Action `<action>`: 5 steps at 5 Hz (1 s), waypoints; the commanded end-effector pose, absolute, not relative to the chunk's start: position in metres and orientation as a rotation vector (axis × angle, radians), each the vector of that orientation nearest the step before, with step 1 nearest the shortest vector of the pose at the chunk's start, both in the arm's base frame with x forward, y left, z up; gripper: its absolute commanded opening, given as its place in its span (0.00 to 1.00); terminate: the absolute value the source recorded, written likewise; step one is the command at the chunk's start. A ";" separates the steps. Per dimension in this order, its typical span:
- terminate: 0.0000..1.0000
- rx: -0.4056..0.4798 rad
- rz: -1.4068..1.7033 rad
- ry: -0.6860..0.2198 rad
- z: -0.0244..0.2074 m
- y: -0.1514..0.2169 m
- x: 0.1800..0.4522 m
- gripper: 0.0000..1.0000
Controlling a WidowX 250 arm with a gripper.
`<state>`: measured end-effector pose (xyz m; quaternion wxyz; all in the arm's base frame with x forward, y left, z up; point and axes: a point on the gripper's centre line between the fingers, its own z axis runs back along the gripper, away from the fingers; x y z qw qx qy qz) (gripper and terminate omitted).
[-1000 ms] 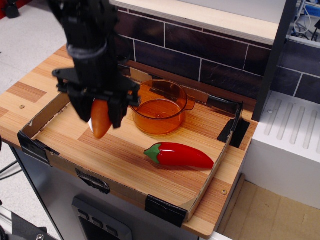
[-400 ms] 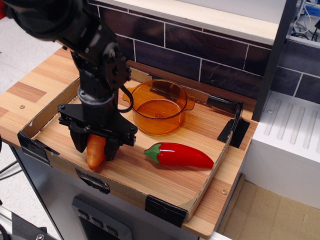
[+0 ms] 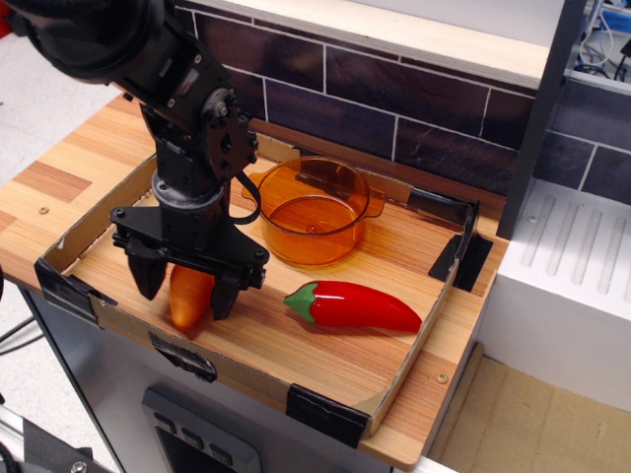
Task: Take carrot out of pot
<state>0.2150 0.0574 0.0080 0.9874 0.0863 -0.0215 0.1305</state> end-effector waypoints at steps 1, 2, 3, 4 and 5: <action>0.00 0.137 0.275 -0.051 0.051 0.061 0.220 1.00; 0.00 0.086 0.310 -0.086 0.092 0.060 0.226 1.00; 0.00 0.065 0.357 -0.118 0.119 0.063 0.230 1.00; 0.00 0.065 0.357 -0.118 0.119 0.063 0.230 1.00; 1.00 0.065 0.357 -0.118 0.119 0.063 0.230 1.00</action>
